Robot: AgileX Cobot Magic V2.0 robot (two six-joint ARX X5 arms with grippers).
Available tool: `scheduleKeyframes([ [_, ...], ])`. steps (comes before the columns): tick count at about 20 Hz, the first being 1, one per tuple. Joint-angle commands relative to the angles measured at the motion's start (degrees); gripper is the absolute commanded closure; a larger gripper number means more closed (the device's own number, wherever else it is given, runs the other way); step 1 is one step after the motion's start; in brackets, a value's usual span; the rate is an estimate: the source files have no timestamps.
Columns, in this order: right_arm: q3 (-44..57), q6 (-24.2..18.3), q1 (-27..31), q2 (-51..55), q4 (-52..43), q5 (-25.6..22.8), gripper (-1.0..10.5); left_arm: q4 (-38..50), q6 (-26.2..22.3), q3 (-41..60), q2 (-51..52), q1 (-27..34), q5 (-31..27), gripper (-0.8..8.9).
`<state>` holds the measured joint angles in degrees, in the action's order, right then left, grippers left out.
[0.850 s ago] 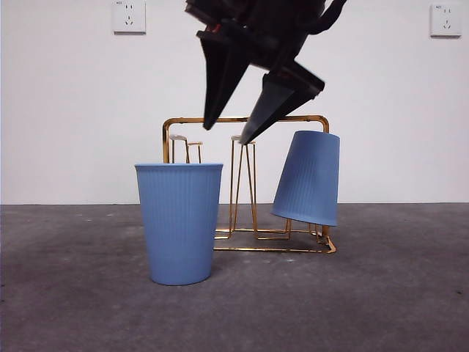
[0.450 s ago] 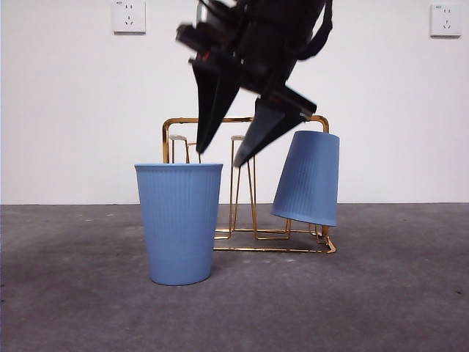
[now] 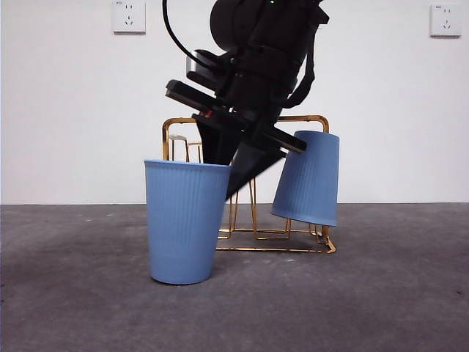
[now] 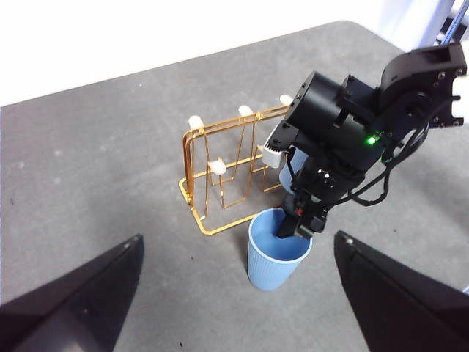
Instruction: Pick up cup 1,put cup 1 in the cup rack,pick up cup 2,put cup 2 in the cup rack
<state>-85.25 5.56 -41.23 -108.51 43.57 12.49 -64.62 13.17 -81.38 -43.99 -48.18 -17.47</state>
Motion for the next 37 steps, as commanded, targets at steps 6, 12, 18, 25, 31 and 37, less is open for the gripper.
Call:
scheduleKeyframes([
  [6, 0.24, -1.38, -0.13, 7.04, -0.66, 1.05, 9.6, 10.29, -0.22, 0.24, -0.02, -0.20, 5.03, 3.75],
  [12, 0.24, -1.27, -0.02, 30.03, -7.80, 0.98, 9.6, 25.35, -1.51, 0.24, -0.17, -0.17, 10.21, 3.74],
  [18, 0.24, -1.31, -0.02, 45.37, -16.94, 1.01, 9.6, 40.17, -2.64, 0.24, -2.34, -0.17, 23.02, 3.73],
  [25, 0.24, -1.27, -0.02, 55.76, -28.63, 4.28, 9.6, 54.88, -2.49, 0.24, -7.80, -0.17, 41.05, 3.72],
  [31, 0.24, 0.50, -0.04, 58.18, -38.93, 11.72, 9.6, 69.40, 3.58, 0.24, -14.40, -0.17, 48.72, 3.38],
  [37, 0.24, 1.29, -0.07, 57.75, -44.57, 14.78, 9.6, 88.04, 13.84, 0.24, -20.92, -0.20, 54.66, 3.37],
])
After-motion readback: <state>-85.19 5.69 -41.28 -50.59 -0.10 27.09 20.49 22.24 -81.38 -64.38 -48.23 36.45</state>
